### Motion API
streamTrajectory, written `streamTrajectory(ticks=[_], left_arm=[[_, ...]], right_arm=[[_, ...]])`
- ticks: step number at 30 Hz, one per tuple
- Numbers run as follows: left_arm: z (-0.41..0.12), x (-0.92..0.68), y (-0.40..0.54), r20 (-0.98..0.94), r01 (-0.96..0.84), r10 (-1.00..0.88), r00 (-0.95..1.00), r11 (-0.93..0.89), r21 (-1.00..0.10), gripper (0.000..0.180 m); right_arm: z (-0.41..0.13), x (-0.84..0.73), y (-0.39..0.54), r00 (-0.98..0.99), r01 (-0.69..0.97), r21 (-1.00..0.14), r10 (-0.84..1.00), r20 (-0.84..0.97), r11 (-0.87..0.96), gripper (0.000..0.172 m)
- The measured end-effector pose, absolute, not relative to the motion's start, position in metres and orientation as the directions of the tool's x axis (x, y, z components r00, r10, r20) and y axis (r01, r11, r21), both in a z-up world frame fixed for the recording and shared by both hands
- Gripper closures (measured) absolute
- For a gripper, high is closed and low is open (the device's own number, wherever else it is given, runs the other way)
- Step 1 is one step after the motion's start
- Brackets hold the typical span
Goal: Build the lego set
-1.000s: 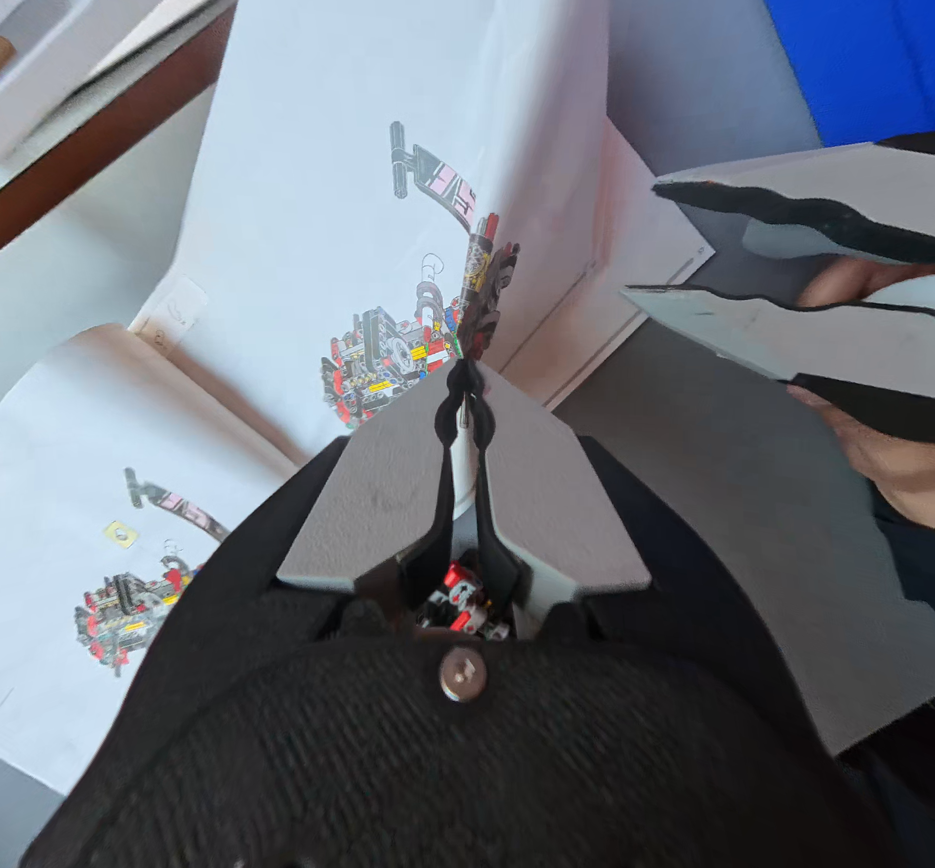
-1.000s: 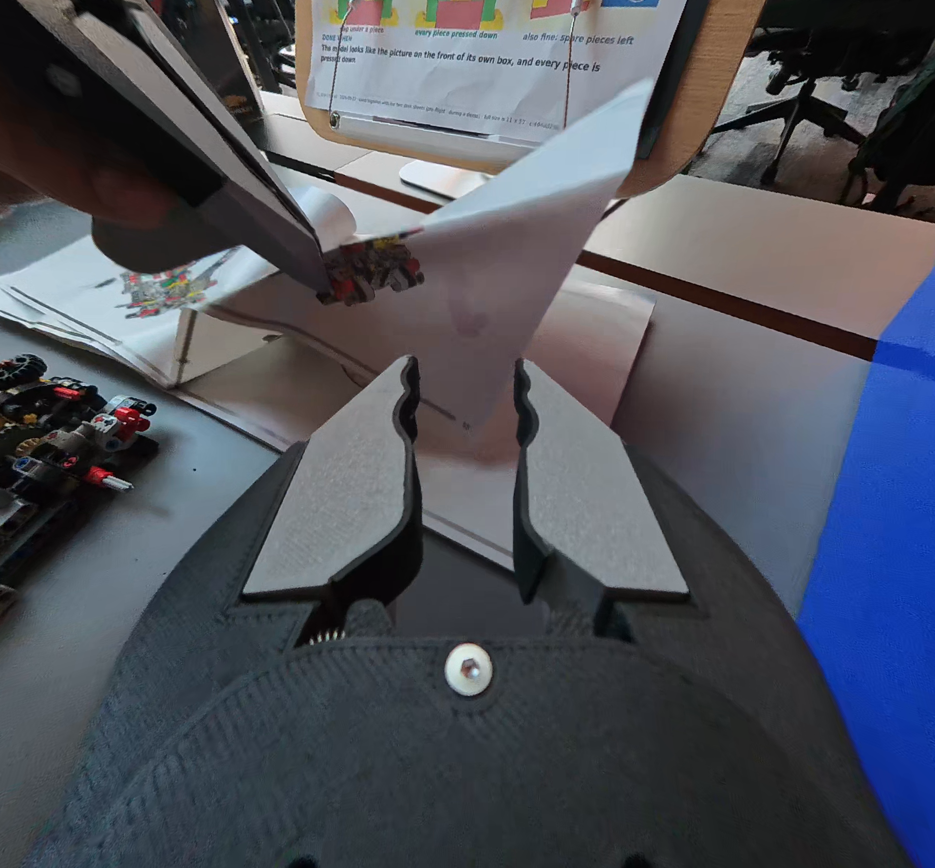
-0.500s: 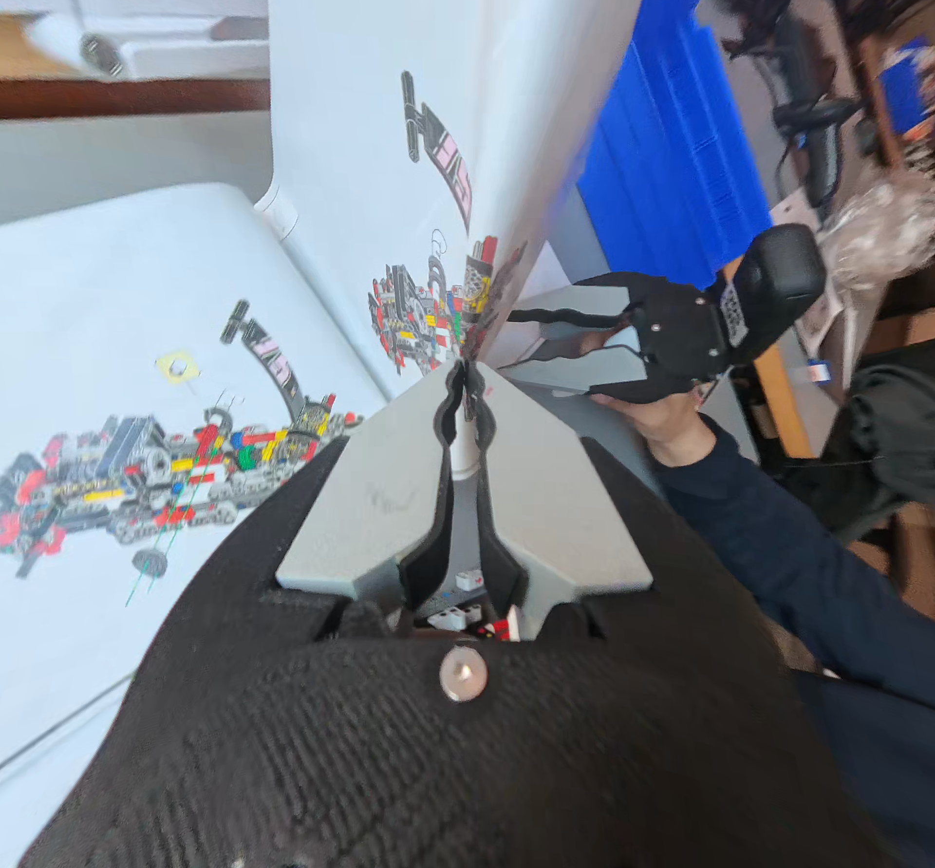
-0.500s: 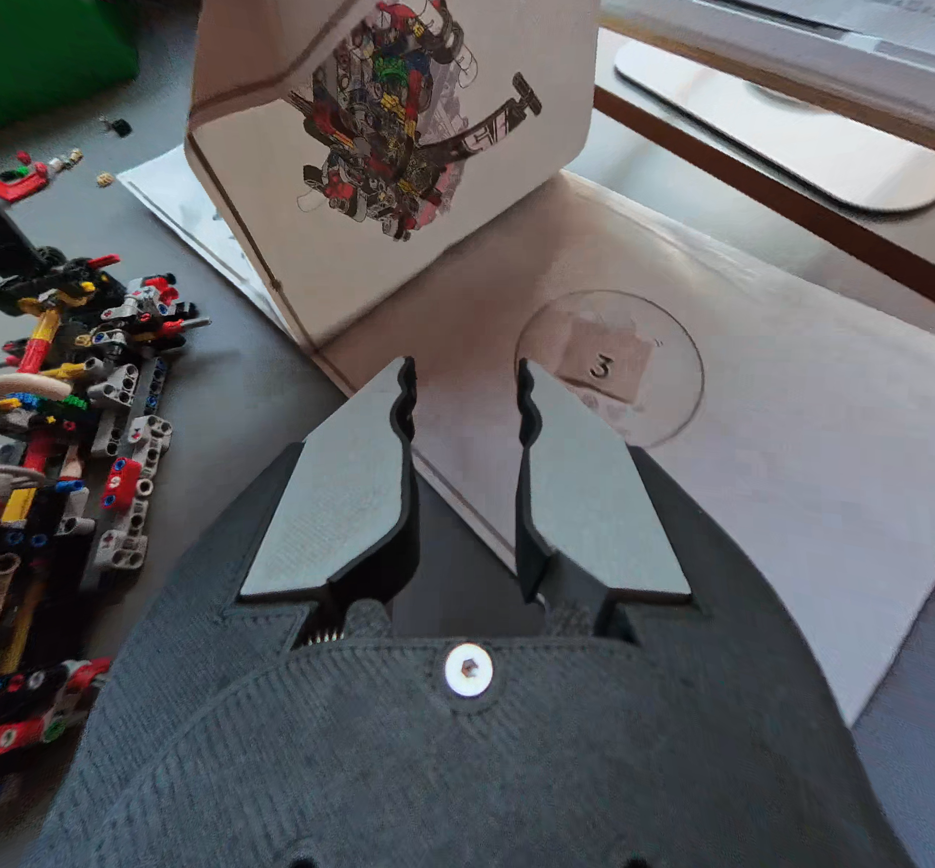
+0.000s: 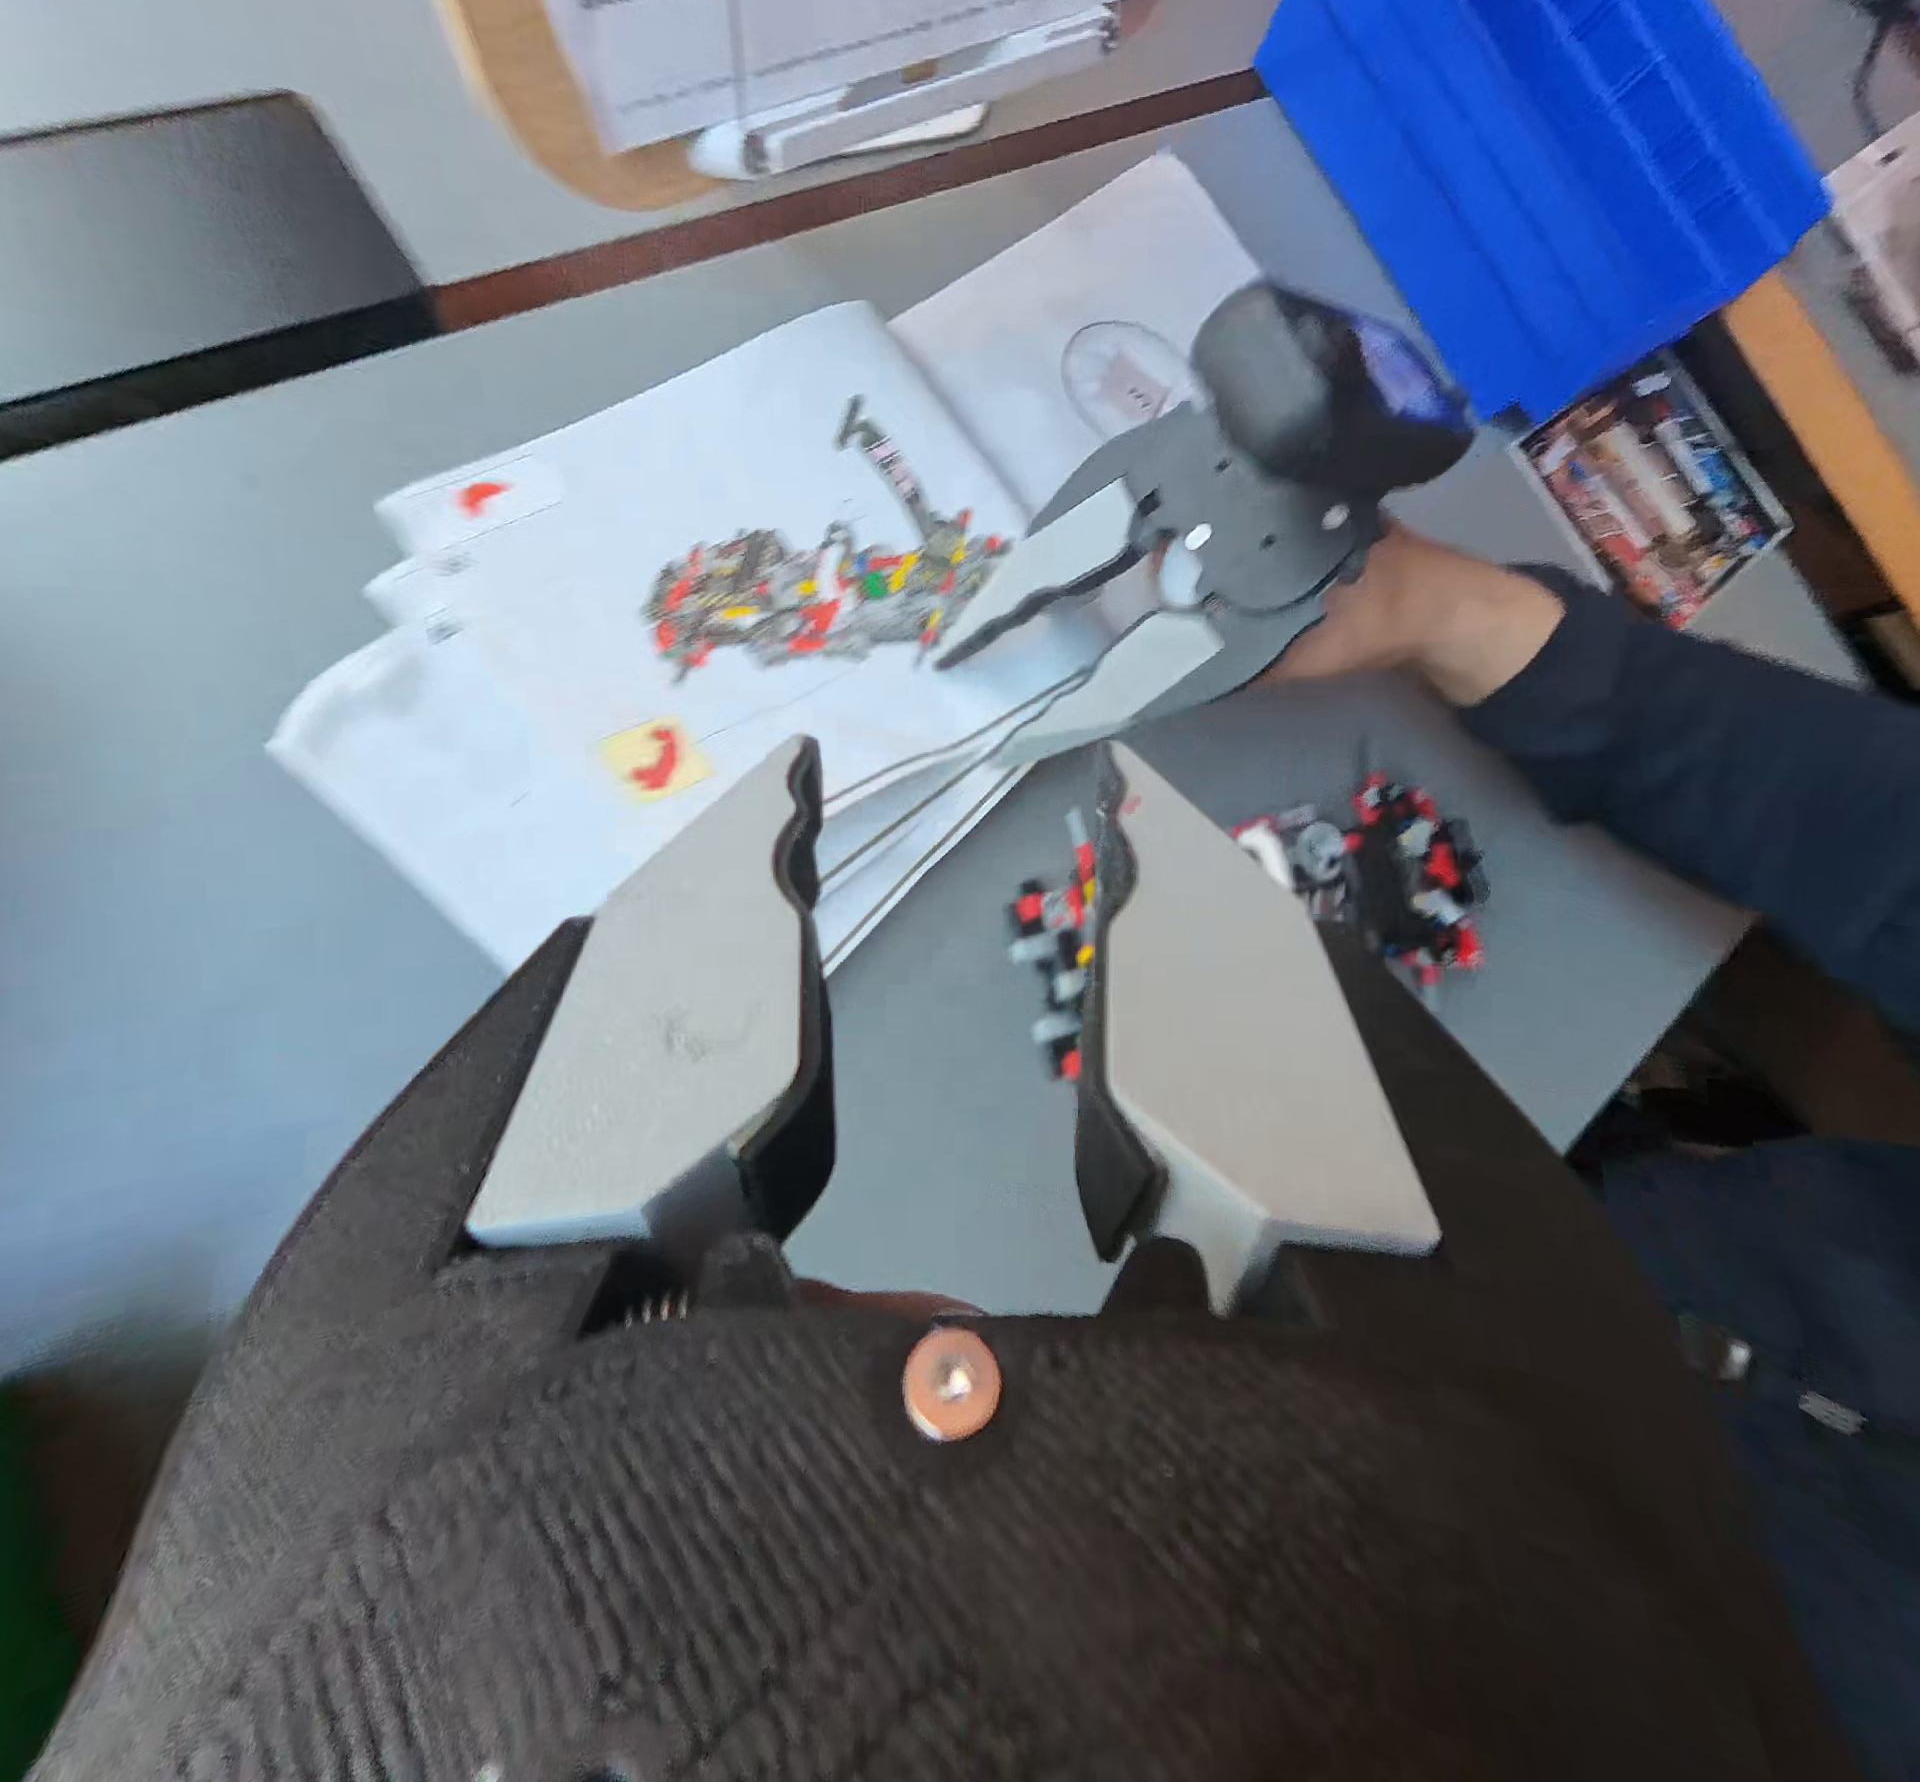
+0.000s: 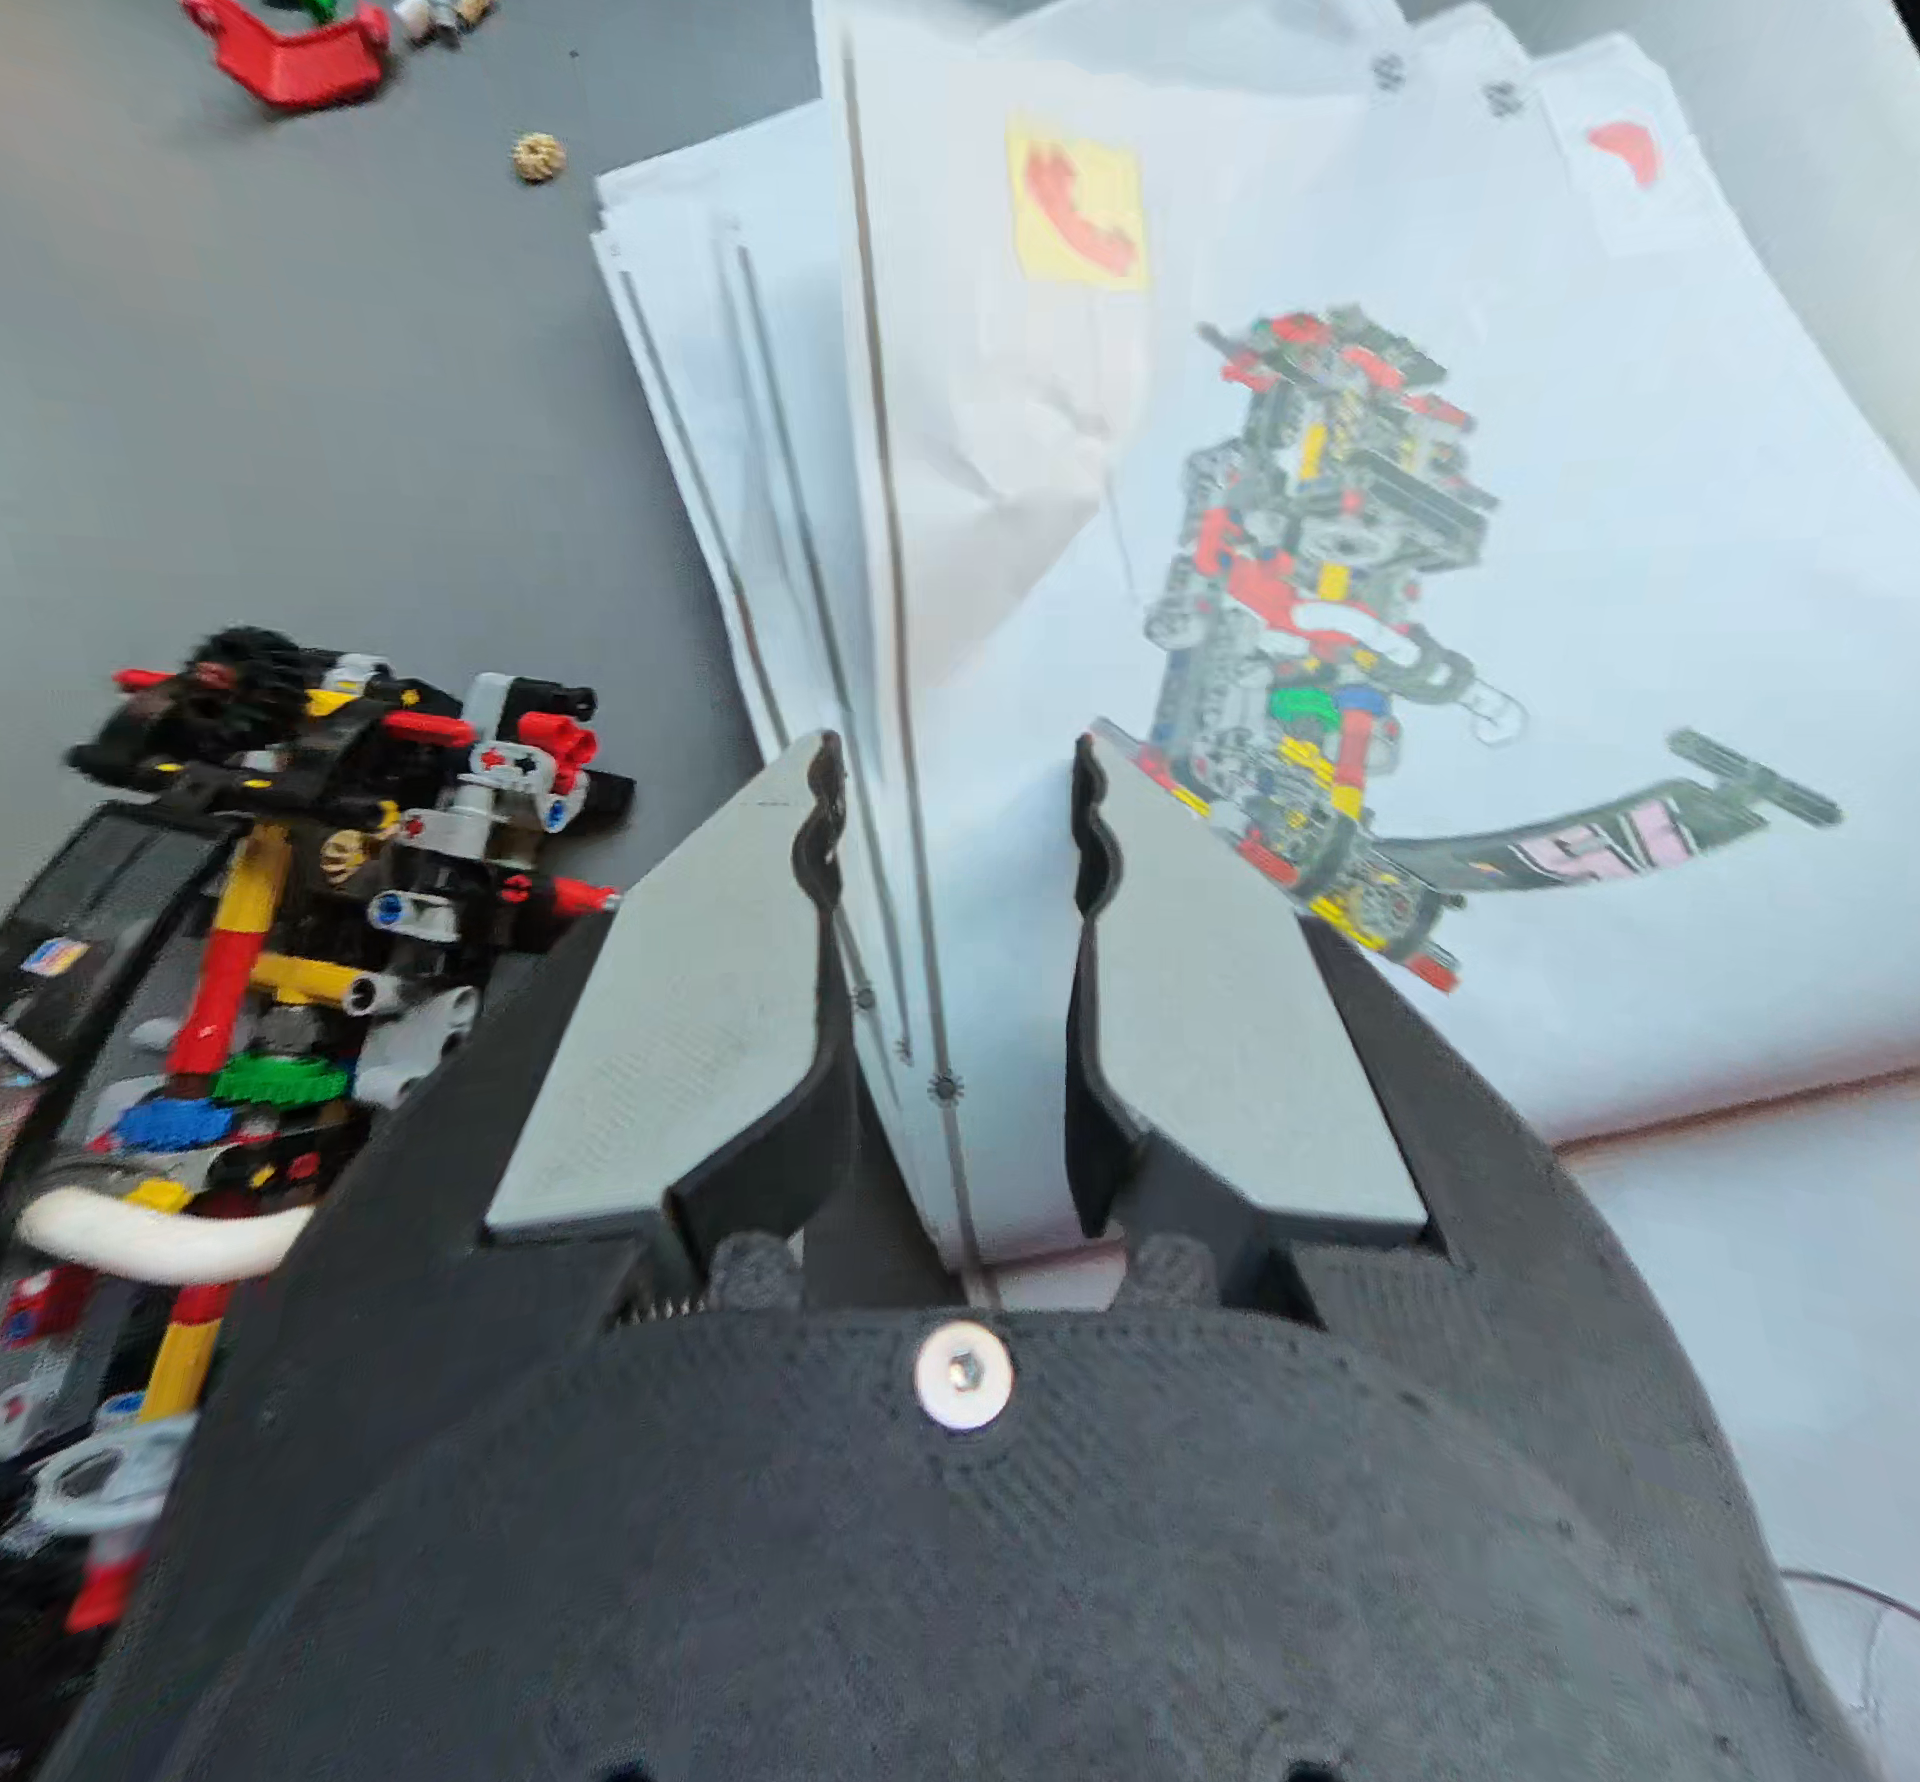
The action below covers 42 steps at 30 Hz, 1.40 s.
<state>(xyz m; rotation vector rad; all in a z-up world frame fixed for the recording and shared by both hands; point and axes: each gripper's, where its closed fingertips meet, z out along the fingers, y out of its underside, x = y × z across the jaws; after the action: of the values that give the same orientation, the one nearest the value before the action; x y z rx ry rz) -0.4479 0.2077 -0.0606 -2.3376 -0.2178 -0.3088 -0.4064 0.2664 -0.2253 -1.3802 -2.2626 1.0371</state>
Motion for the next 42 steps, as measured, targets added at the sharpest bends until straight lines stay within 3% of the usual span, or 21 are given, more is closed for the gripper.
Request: streamTrajectory(ticks=[6,10,14,17,19,24,27,35,38,42], left_arm=[[-0.027,-0.488,0.081,0.230,0.279,0.158,0.960,-0.554,-0.784,0.113],[0.022,-0.504,0.001,0.210,0.283,0.214,0.954,-0.415,-0.865,0.101],[0.077,-0.495,-0.060,0.163,0.216,0.260,0.952,-0.188,-0.958,0.110],[0.058,-0.466,-0.077,0.198,0.234,0.225,0.954,-0.144,-0.962,0.115],[0.011,-0.444,-0.073,0.236,0.277,0.209,0.949,-0.191,-0.942,0.115],[-0.160,-0.390,-0.042,0.349,0.410,0.215,0.912,-0.431,-0.804,0.116],[-0.223,-0.380,-0.033,0.253,0.368,0.275,0.928,-0.559,-0.743,0.118],[-0.238,-0.380,-0.013,0.028,0.210,0.305,0.952,-0.586,-0.783,0.129],[-0.234,-0.372,-0.006,-0.013,0.145,0.270,0.963,-0.555,-0.819,0.131],[-0.235,-0.374,-0.003,-0.011,0.154,0.276,0.961,-0.567,-0.809,0.136]], right_arm=[[-0.168,-0.380,0.293,-0.501,0.555,-0.769,0.865,-0.006,0.316,0.129],[-0.066,-0.348,0.316,-0.447,0.432,-0.829,0.883,0.144,0.354,0.123],[0.044,-0.285,0.311,-0.364,0.229,-0.893,0.885,0.291,0.387,0.118],[0.066,-0.234,0.301,-0.313,0.146,-0.937,0.914,0.259,0.316,0.123],[0.042,-0.207,0.292,-0.315,0.146,-0.962,0.932,0.176,0.231,0.124],[-0.091,-0.167,0.297,-0.166,0.268,-0.959,0.985,0.045,0.089,0.134],[-0.149,-0.155,0.302,-0.076,0.350,-0.934,0.996,0.046,0.070,0.134],[-0.217,-0.150,0.332,0.032,0.524,-0.816,0.952,0.305,0.244,0.138],[-0.206,-0.149,0.332,0.062,0.485,-0.811,0.913,0.404,0.327,0.146],[-0.212,-0.145,0.334,0.056,0.513,-0.796,0.913,0.405,0.322,0.148]])
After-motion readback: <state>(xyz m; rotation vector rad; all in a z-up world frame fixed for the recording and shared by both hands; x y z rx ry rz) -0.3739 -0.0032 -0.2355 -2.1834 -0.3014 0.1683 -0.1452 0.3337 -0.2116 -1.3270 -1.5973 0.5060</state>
